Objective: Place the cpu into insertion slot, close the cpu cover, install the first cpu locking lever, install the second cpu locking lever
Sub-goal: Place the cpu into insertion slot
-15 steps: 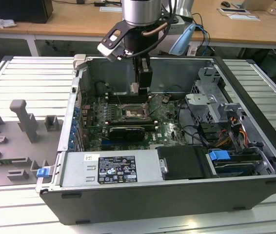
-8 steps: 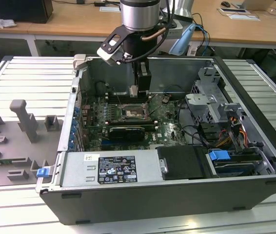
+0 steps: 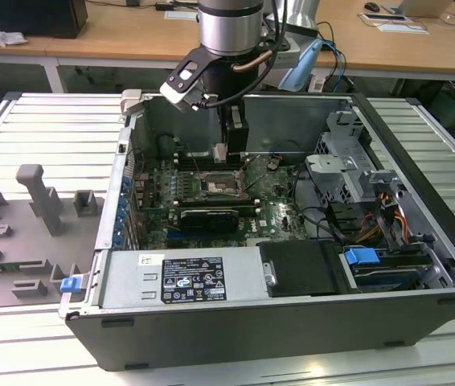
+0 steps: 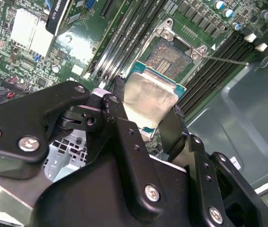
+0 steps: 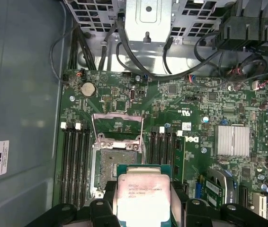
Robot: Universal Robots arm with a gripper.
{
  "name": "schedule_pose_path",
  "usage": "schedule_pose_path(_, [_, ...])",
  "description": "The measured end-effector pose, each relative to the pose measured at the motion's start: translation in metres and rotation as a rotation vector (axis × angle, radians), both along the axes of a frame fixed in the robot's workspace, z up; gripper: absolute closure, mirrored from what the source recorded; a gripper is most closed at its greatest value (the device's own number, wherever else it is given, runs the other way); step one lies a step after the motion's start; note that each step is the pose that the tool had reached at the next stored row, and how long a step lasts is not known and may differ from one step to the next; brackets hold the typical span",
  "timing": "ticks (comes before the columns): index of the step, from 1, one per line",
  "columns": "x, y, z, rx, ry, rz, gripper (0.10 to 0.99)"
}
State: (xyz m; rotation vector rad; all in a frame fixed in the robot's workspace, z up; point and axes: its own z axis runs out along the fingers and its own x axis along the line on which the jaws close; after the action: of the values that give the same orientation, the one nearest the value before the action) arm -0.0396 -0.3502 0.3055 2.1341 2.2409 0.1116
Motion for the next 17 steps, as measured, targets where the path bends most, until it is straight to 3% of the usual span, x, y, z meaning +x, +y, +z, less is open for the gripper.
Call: schedule_pose_path(17, [0.0000,0.0000,-0.0101,0.001,0.0020,0.000,0.553])
